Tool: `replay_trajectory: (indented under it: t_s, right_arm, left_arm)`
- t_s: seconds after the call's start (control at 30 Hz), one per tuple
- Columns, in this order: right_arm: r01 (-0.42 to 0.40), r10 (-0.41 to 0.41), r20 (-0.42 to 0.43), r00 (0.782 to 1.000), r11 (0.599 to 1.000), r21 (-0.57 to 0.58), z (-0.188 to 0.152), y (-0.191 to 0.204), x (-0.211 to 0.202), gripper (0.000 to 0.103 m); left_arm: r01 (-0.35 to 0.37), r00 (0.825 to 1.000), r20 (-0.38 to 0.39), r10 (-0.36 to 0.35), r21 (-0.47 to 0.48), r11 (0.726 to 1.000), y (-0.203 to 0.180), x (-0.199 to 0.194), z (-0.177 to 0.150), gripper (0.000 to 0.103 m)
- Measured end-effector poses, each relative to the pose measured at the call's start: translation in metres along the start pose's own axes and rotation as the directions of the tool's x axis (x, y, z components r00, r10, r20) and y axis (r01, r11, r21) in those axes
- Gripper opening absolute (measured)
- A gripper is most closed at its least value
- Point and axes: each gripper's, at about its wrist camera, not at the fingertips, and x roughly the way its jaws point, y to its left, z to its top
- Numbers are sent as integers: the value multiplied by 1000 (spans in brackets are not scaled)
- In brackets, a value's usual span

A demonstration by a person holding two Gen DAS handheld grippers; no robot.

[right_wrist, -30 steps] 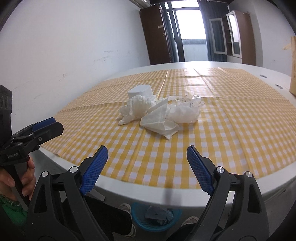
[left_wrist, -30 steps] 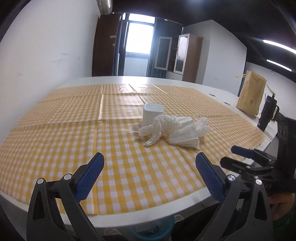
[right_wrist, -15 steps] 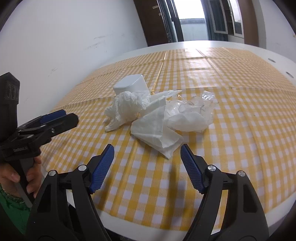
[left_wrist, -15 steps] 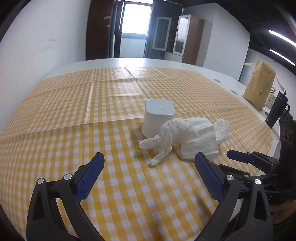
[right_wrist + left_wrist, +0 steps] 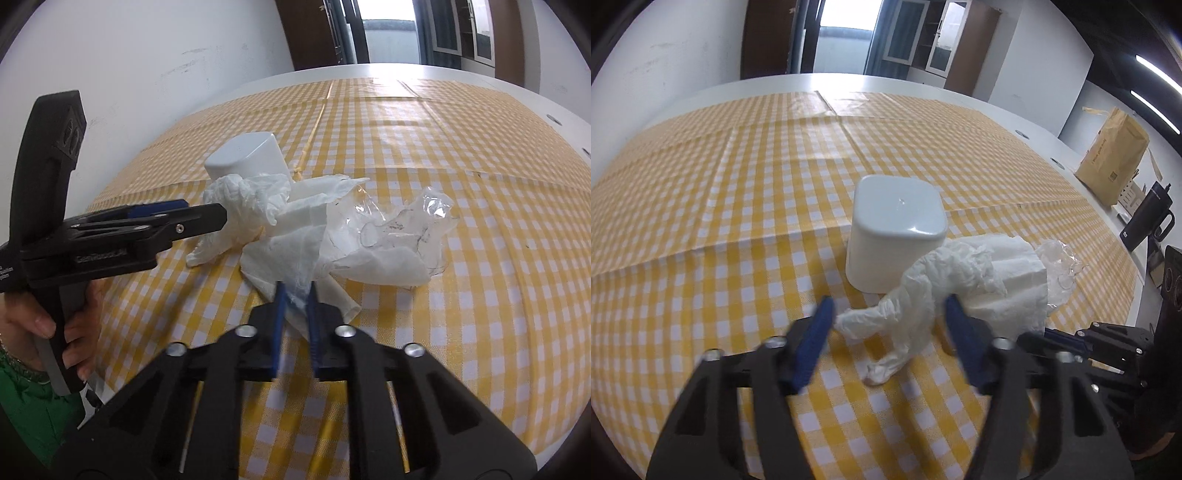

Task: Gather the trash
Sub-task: 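Grasp the white tissue with the left gripper while the right gripper grasps the white paper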

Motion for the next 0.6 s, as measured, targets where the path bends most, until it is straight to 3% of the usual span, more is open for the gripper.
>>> replay_trajectory:
  t_s: [0.03,0.1,0.6]
  right_arm:
    - [10,-10,15,1000,1000,5,-1,-2,-4,1]
    - [26,-27,50,998,999,19,-2,-8,-11,1]
    - [-17,19,164,986,1000,-14,-31,0,-75,1]
  left_arm:
    - [3,1000,-2,-3,1,1000,-1,2,-1,36]
    - [-21,1000,12,21,-14,1000,1,1,-5,7]
    - [57,985,167,-33,-140,989,5,-77,-59,3]
